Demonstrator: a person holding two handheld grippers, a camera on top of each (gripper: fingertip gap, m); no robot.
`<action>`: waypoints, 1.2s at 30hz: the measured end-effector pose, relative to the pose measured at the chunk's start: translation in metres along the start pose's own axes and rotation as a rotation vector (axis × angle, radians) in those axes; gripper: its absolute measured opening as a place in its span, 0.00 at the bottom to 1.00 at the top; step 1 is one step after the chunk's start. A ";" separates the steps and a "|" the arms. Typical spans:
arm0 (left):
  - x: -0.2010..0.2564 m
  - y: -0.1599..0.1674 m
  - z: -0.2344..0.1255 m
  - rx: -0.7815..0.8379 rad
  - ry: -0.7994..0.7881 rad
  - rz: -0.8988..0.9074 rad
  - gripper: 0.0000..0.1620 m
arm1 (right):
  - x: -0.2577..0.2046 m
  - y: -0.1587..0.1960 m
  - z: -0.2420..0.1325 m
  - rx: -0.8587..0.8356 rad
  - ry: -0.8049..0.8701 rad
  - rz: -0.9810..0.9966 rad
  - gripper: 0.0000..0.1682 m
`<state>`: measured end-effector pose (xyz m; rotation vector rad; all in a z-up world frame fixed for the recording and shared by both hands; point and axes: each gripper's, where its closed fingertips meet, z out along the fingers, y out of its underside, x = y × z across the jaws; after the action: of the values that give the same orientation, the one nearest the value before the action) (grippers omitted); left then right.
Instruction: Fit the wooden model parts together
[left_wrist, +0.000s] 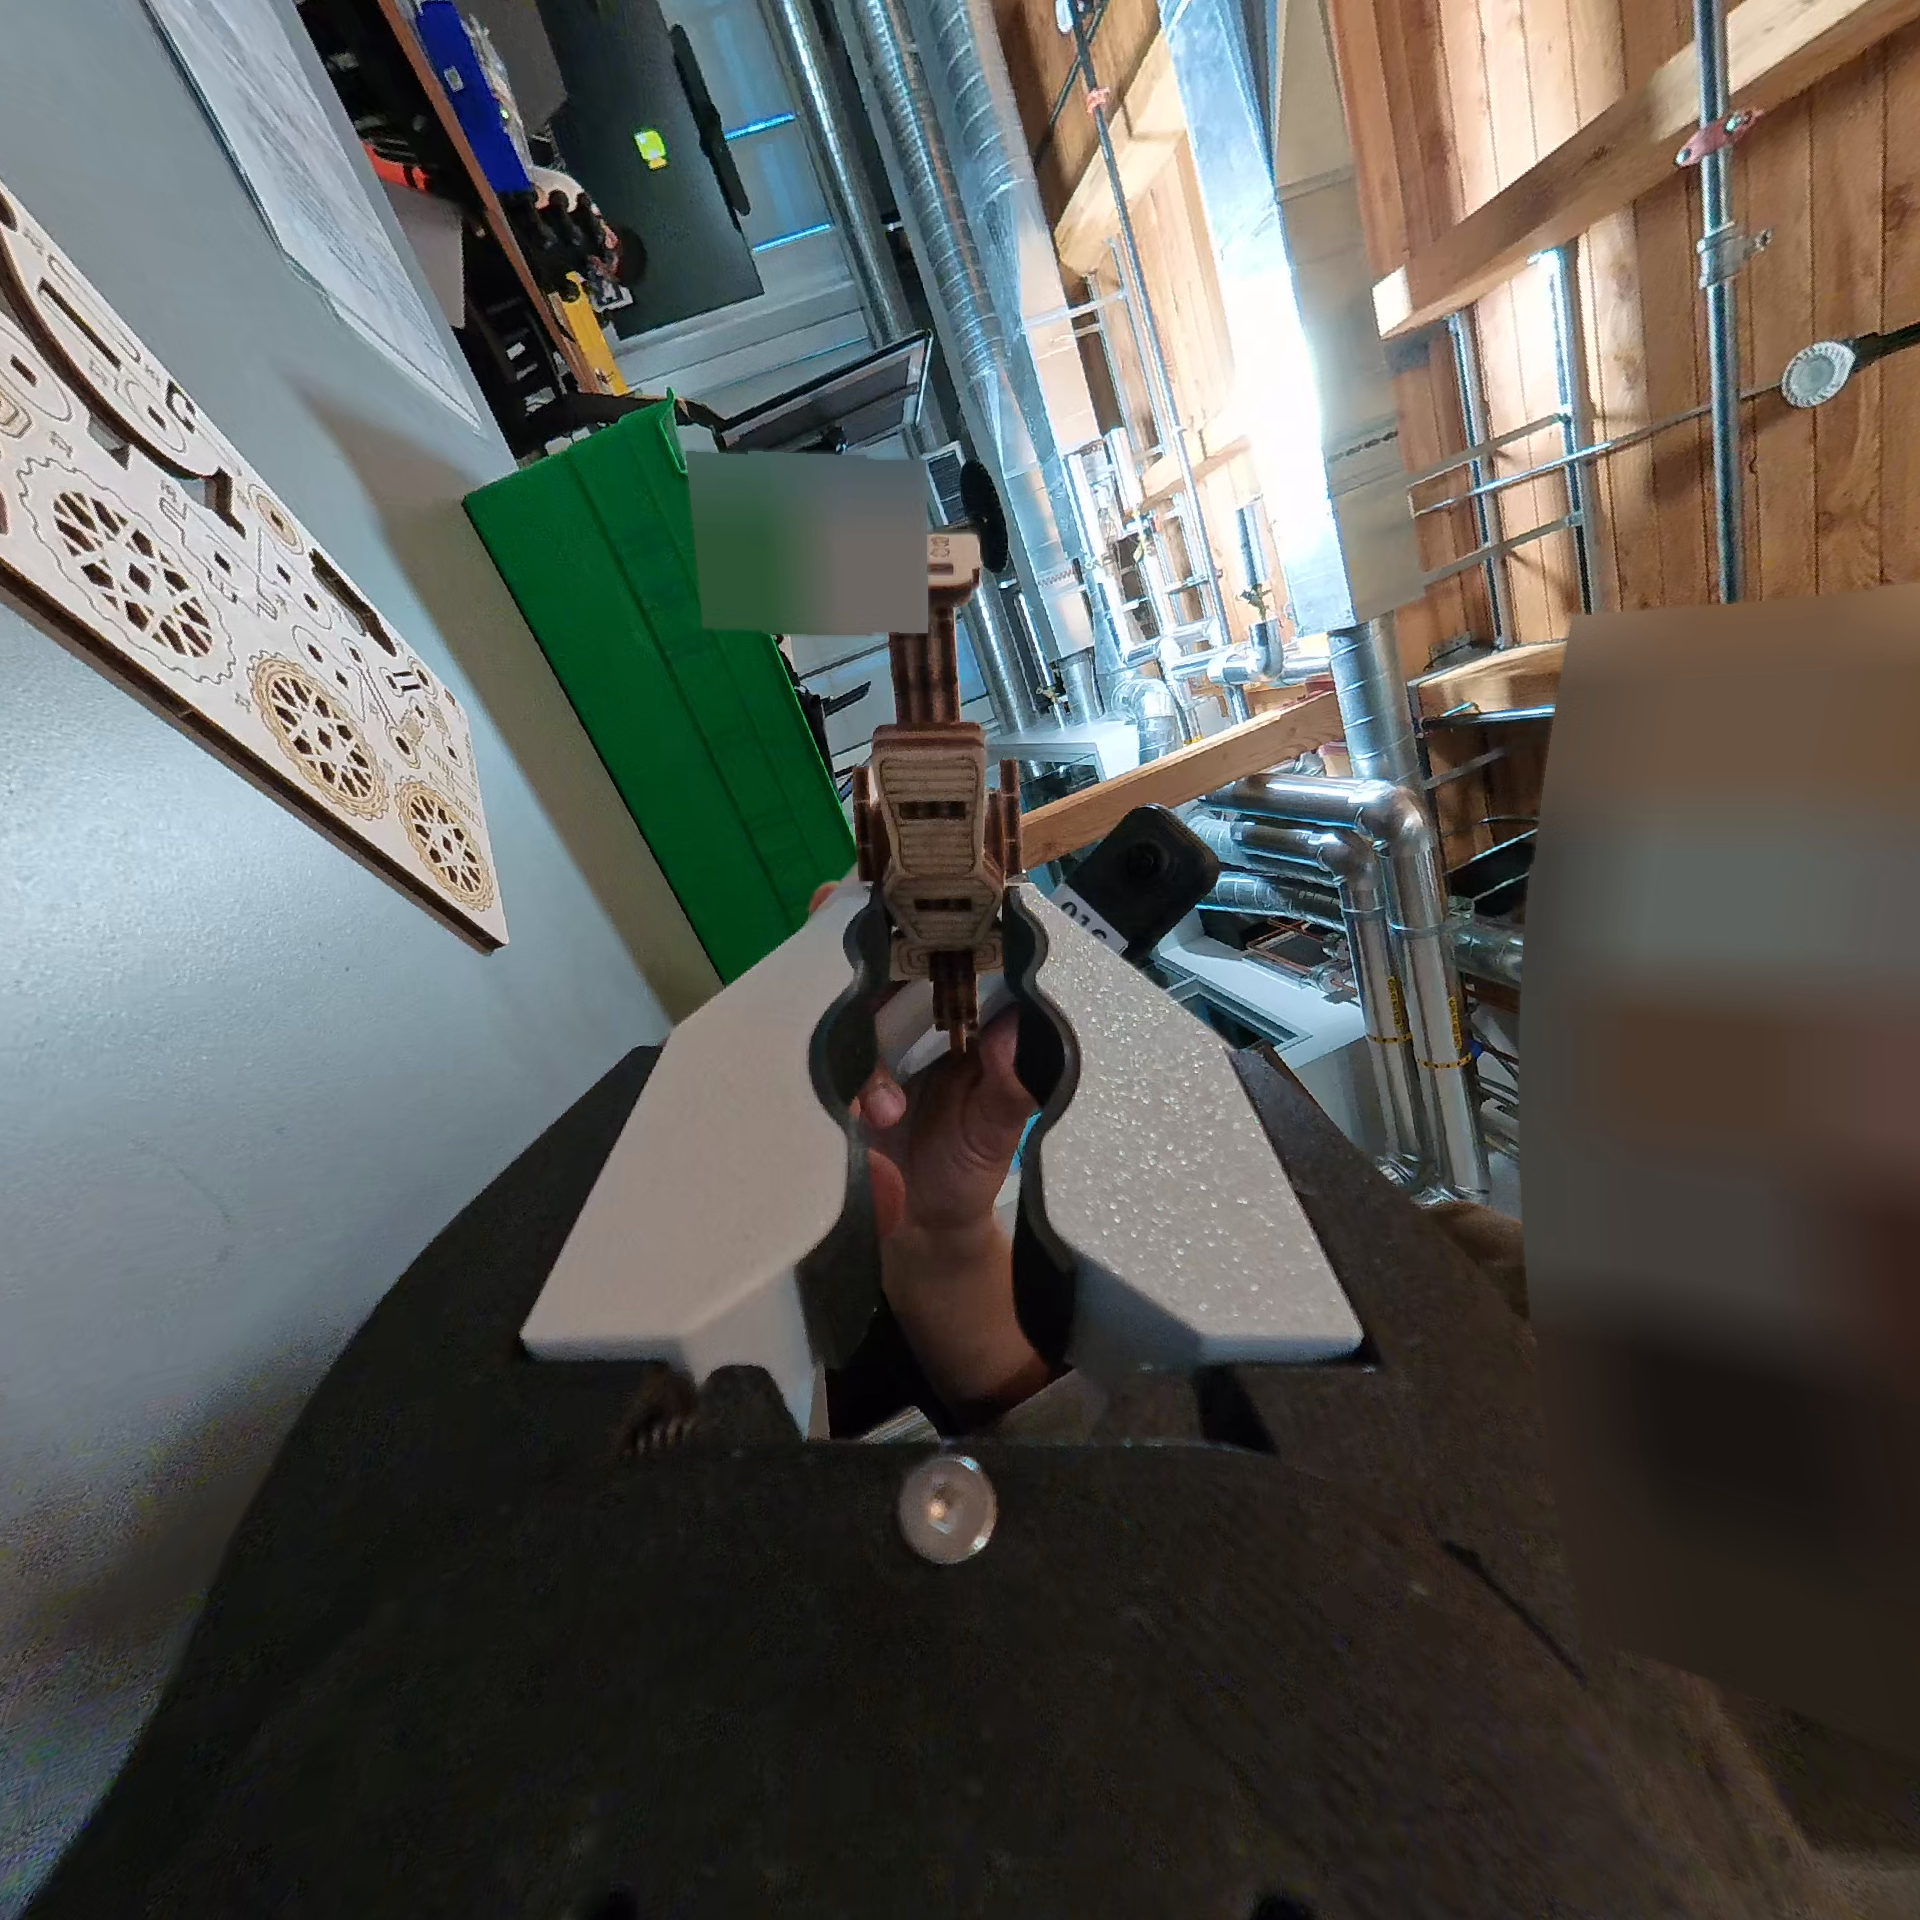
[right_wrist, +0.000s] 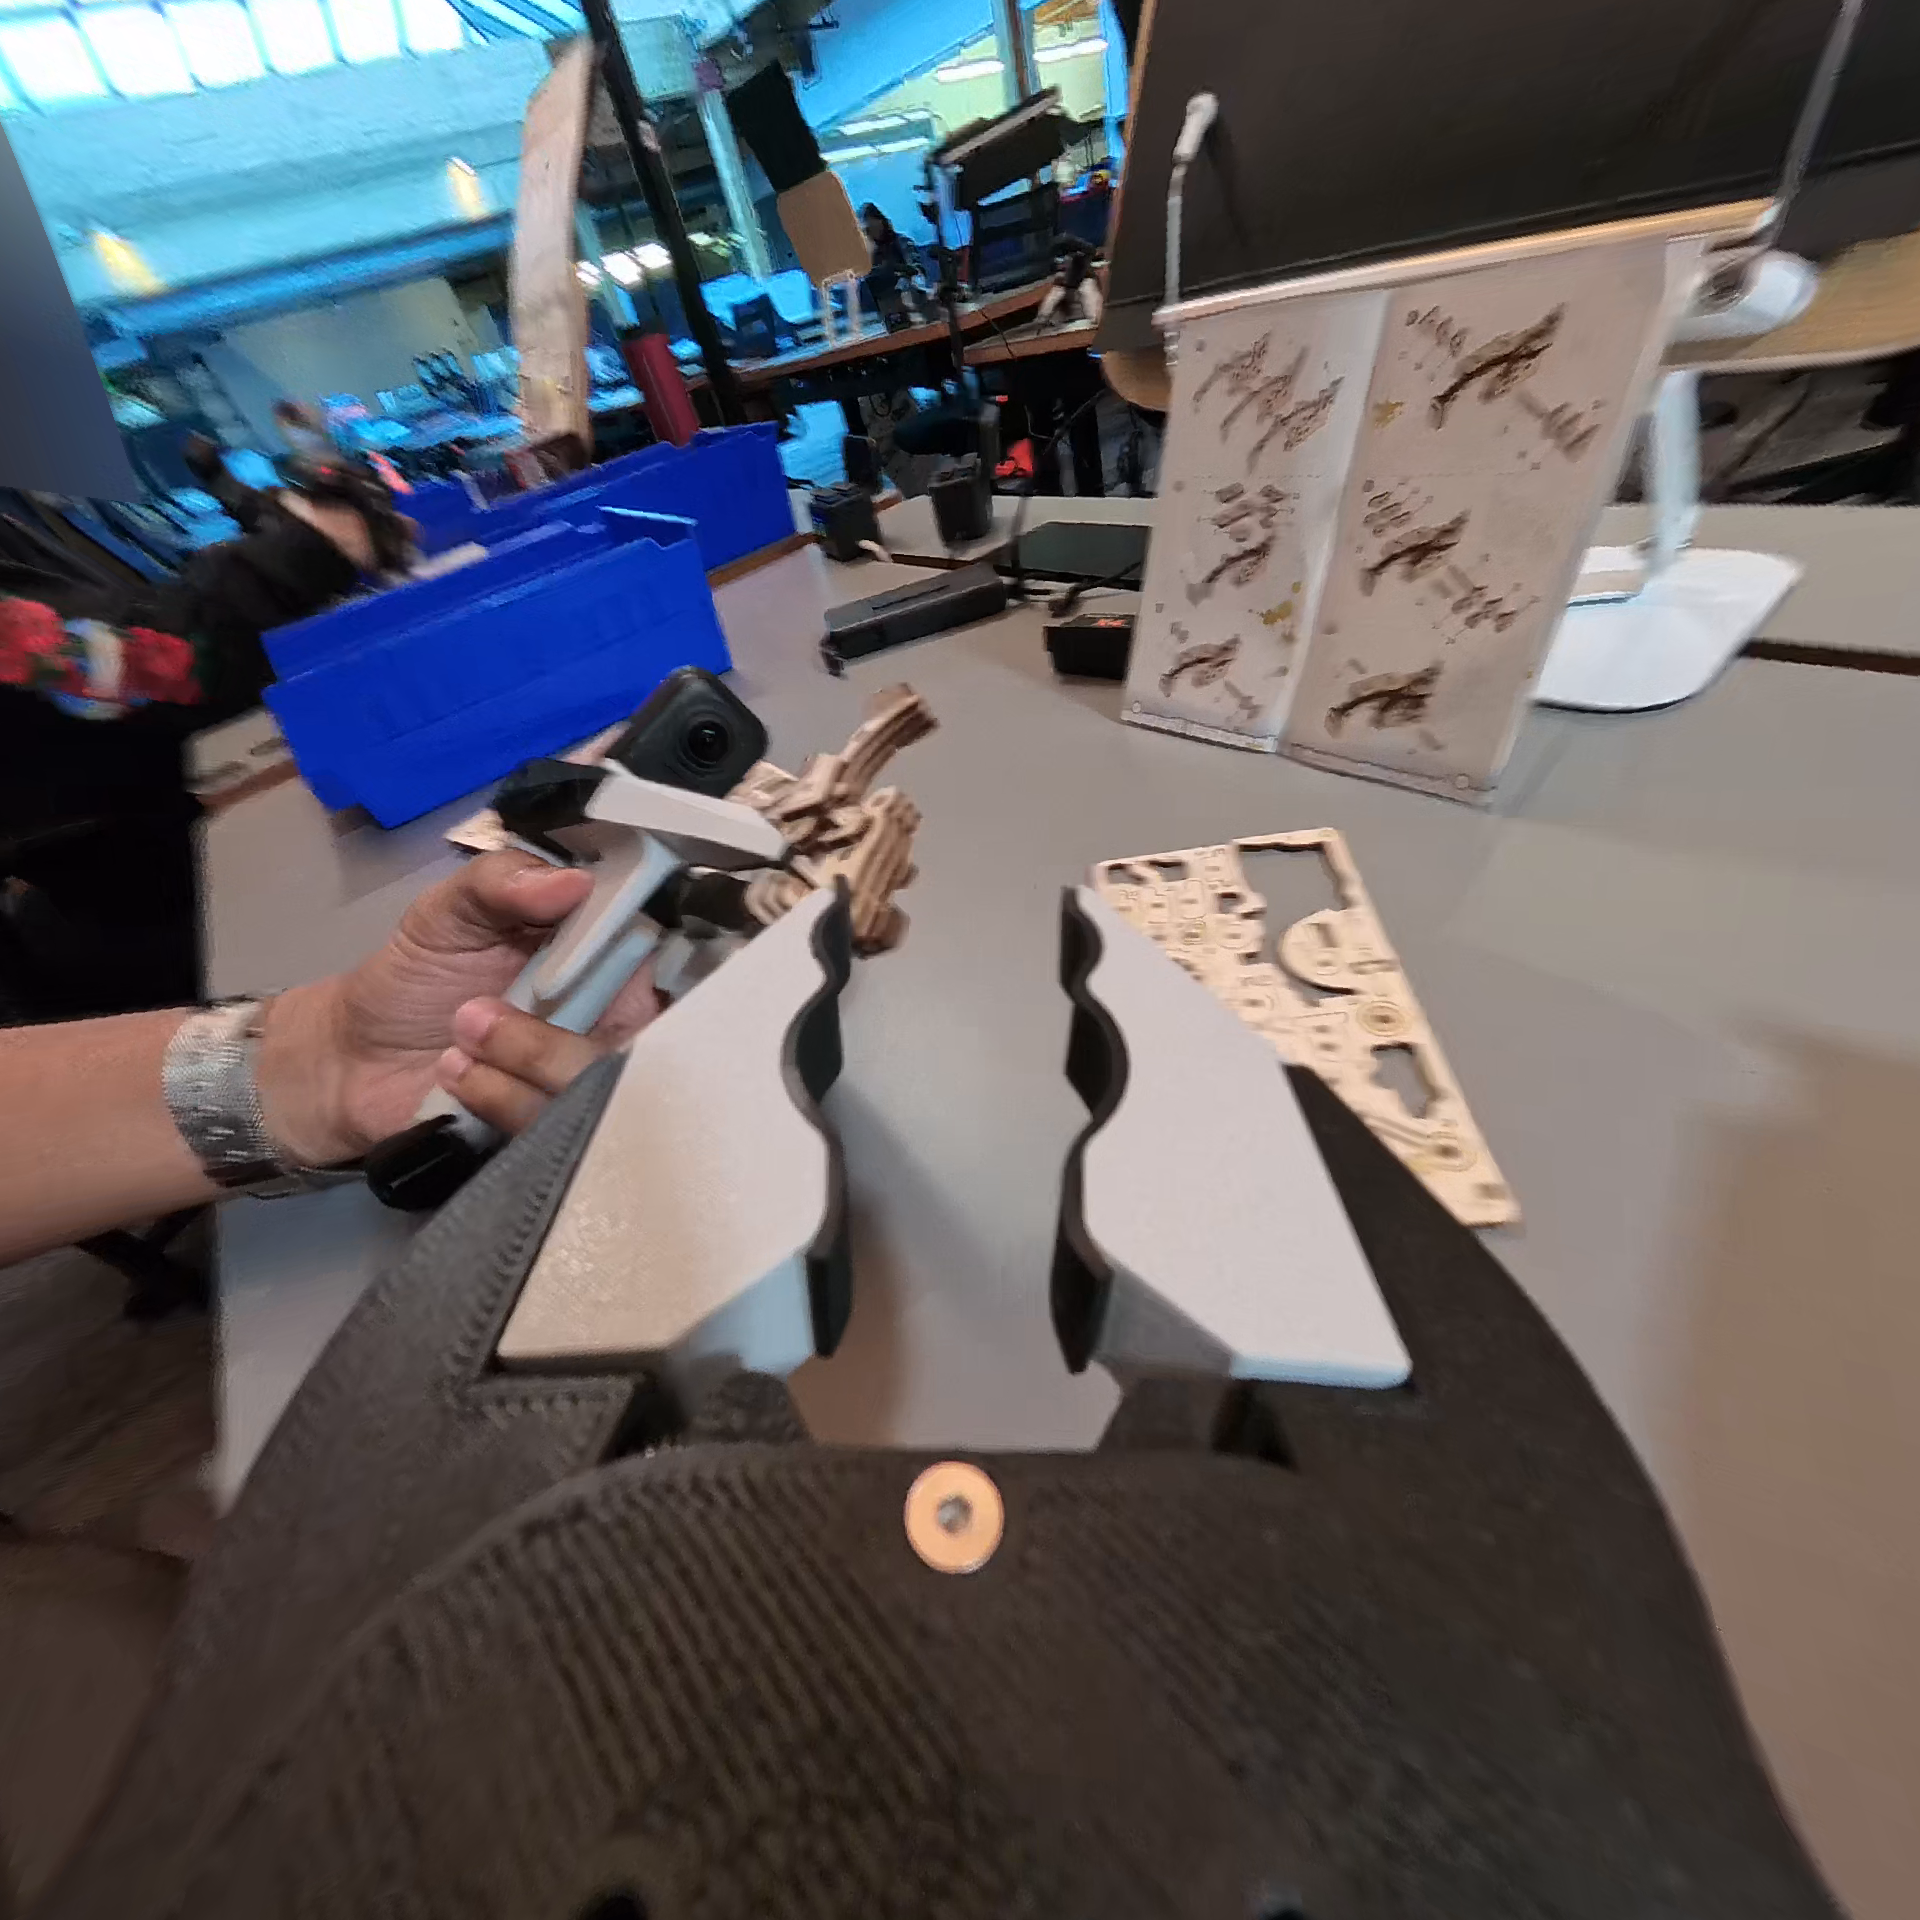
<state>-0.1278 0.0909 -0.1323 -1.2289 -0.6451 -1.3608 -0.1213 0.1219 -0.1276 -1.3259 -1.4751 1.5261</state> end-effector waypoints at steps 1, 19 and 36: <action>0.000 0.000 0.000 -0.002 -0.002 0.001 0.11 | 0.005 -0.001 -0.002 -0.004 0.026 -0.020 0.23; -0.056 0.009 -0.015 -0.209 -0.492 0.283 0.11 | 0.025 0.011 -0.008 -0.096 -0.015 0.091 0.23; -0.032 -0.008 -0.016 0.088 -0.233 -0.194 0.11 | -0.024 0.037 0.015 -0.203 0.304 -1.260 0.13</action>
<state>-0.1456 0.0894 -0.1646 -1.2898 -1.0002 -1.3420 -0.1210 0.0883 -0.1601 -0.4192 -1.7207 0.3468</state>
